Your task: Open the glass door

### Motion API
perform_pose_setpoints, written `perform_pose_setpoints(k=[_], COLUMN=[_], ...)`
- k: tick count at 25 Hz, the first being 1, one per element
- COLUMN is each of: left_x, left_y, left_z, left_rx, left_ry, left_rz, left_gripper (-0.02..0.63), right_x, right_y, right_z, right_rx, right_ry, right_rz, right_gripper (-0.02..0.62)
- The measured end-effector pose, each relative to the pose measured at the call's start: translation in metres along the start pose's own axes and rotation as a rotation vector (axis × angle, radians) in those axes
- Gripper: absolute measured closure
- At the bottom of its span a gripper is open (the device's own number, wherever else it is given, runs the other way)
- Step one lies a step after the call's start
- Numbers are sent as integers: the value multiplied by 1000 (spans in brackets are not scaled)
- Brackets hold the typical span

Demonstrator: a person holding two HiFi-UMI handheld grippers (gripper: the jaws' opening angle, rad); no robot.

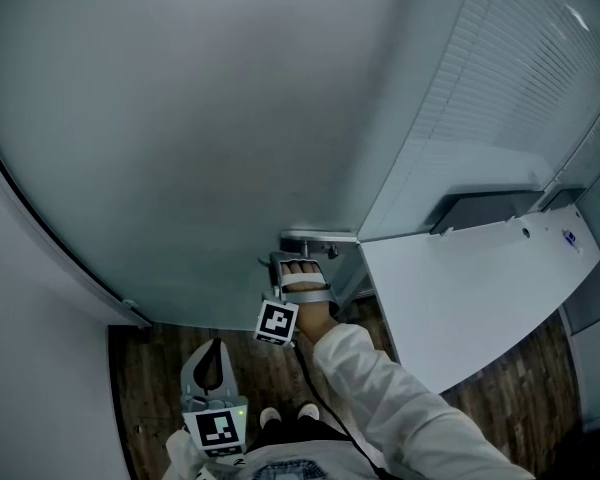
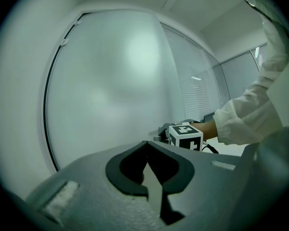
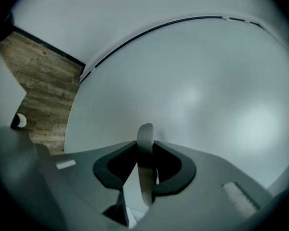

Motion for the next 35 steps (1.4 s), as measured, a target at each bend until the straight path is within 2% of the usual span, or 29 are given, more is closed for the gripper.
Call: perform_pose_setpoints(k=[5,9,13,15,16,18,22,26,30,32,35], left_x=[17,-2,-11,-11,-11,-9,-11,4,8,15,30], left_y=[-6,2,3,3,3,1,0,-4,7,10,19], left_z=[-7,0,-1,-1,-1,-2,1,5,14,22,38], left_rx=[-7,-1,2,0,0,1,1,13,31,41,56], left_ry=[6,-18,-23,-20,-18,-15,-16,-10,-27,-14,44], left_rz=[-2,4,0,2,2,0,8,32,16,13,1], left_gripper=[603,603,603,603,603,603,603,603,603,603,603], right_x=[-3,-10,-7,-2,1,6,4,-1,-13,-23,-37], right_y=[-4,8,22,36,43,54,77,106,152,177,218], right_z=[0,-12,-12,-10,-8,-3,2,14,29,41,56], right_rx=[-19,-55,-48,-81,-105,-138,-153,-138,-141,-148,-176], right_ry=[-47,-126,-206,-232,-241,-275,-468,-705,-935,-1042,-1142], right_rz=[-15,38,56,76,90,116,166,231,311,359,426], right_gripper=[469,463,456,484,522,540,589,589,589,589,591])
Point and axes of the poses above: the fingertips, and each gripper's own axes: y backward along the fingers, z to its right, x out of its top, the point moved 10 cm from there along y, backward along the fingers, and after that the axes turned 15 degrees about z, right-handed, at the moved point
